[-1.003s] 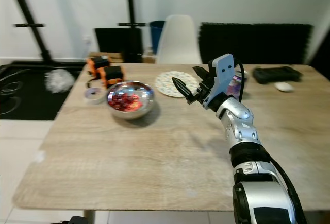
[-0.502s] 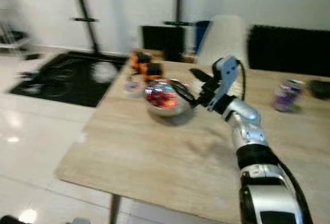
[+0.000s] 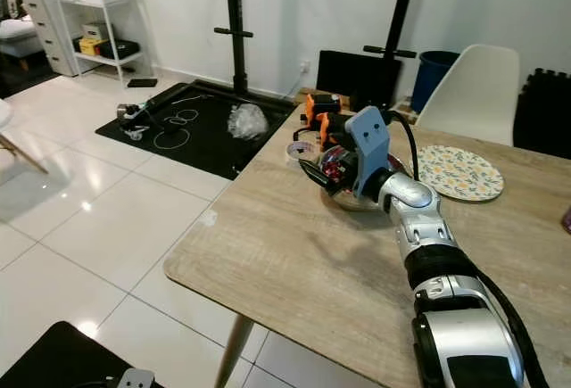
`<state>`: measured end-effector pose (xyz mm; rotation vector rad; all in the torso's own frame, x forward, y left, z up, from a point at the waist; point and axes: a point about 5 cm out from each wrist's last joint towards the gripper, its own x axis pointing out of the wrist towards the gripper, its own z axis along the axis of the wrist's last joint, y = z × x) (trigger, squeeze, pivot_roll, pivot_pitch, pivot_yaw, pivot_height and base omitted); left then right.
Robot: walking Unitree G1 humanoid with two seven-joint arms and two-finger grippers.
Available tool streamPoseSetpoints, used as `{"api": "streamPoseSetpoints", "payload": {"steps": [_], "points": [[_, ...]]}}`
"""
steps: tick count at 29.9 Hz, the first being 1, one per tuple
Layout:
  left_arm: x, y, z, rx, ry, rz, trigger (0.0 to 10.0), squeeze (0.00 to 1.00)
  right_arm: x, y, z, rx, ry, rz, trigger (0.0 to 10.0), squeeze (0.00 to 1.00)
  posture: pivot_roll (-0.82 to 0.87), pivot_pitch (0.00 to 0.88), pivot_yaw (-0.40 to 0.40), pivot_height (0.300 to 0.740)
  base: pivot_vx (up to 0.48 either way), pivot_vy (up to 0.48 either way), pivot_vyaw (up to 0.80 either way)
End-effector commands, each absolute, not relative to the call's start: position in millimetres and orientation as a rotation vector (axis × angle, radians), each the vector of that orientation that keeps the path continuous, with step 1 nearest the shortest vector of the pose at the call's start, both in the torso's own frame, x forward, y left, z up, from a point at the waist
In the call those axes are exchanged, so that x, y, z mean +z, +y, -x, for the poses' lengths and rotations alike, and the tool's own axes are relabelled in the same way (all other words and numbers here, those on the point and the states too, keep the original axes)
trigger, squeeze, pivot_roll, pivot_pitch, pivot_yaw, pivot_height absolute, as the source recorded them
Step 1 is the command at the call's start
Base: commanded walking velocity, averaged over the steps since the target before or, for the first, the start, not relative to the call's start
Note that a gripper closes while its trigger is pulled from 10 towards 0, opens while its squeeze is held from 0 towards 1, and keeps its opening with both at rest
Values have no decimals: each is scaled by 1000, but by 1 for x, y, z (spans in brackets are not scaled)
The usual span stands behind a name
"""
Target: Restocking fridge
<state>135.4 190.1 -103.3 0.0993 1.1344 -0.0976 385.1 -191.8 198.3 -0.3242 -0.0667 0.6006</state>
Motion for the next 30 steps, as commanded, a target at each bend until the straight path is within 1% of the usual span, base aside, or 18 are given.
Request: {"api": "streamPoseSetpoints", "payload": {"steps": [1,7,8,10,13,19,23,26,30], "points": [[-109,187,-120,-119,1197,-102,10000,0,199,-192,-387,593,-34,368,10000,0,-71,0,-24,740,0,-454,0],[-108,189,-121,-92,1189,-99,10000,0,194,-192,-388,605,13,415,10000,0,-71,0,-26,740,0,-448,0],[-108,189,-122,-86,1187,-98,10000,0,188,-191,-388,621,51,451,10000,0,-72,0,-25,740,0,0,0],[-108,189,-122,-86,1187,-98,10000,0,188,-191,-388,621,51,451,10000,0,-72,0,-25,740,0,0,0],[-108,189,-123,-85,1185,-99,10000,0,178,-189,-388,634,118,493,10000,0,-73,0,-28,740,0,0,0],[-108,187,-123,-89,1183,-96,10000,0,167,-174,-387,710,183,505,10000,0,-73,0,-29,740,0,0,0],[-108,186,-123,-90,1184,-95,10000,0,166,-168,-386,754,192,497,10000,0,-72,0,-32,740,0,0,0],[-108,186,-123,-90,1183,-94,10000,0,169,-157,-388,796,182,457,10000,0,-73,0,-32,740,0,0,0],[-108,185,-124,-91,1181,-94,10000,0,167,-151,-389,799,201,487,10000,0,-74,0,-33,740,0,0,0]]}}
